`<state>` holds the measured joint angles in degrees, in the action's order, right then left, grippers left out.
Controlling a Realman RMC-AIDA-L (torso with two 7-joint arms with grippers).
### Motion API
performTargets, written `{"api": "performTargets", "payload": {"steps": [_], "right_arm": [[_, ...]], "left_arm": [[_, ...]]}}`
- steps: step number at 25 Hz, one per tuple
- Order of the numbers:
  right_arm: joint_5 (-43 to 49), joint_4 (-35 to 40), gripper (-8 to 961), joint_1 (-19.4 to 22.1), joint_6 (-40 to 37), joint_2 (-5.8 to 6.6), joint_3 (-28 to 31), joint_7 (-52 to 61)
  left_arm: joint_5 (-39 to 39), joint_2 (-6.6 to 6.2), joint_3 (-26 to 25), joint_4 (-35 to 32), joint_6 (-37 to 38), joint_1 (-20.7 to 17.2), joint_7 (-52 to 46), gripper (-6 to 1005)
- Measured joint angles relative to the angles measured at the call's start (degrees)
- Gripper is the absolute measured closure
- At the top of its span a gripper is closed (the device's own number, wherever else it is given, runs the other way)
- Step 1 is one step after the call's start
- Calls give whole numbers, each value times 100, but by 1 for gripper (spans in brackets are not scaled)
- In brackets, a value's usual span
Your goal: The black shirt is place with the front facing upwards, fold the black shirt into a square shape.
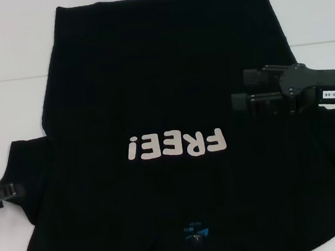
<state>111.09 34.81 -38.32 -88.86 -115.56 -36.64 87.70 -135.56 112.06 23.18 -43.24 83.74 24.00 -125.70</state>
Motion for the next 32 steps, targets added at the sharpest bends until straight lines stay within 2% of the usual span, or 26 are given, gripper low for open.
{"api": "performTargets", "payload": {"steps": [7,24,28,32], "right_arm": [[0,0,35,-1,-38,10,96,3],[-50,15,36,-18,-2,44,122,74],[-77,33,35,-19,-6,45,122,73],[-79,68,35,-18,-17,44,122,75]], "left_arm": [[-440,-3,31,172,-252,296,-55,109],[-540,-17,29,185,-340,507,-74,118],[-703,18,97,184,-550,548,-106,120],[-772,52,145,162,-663,586,-153,196]]}}
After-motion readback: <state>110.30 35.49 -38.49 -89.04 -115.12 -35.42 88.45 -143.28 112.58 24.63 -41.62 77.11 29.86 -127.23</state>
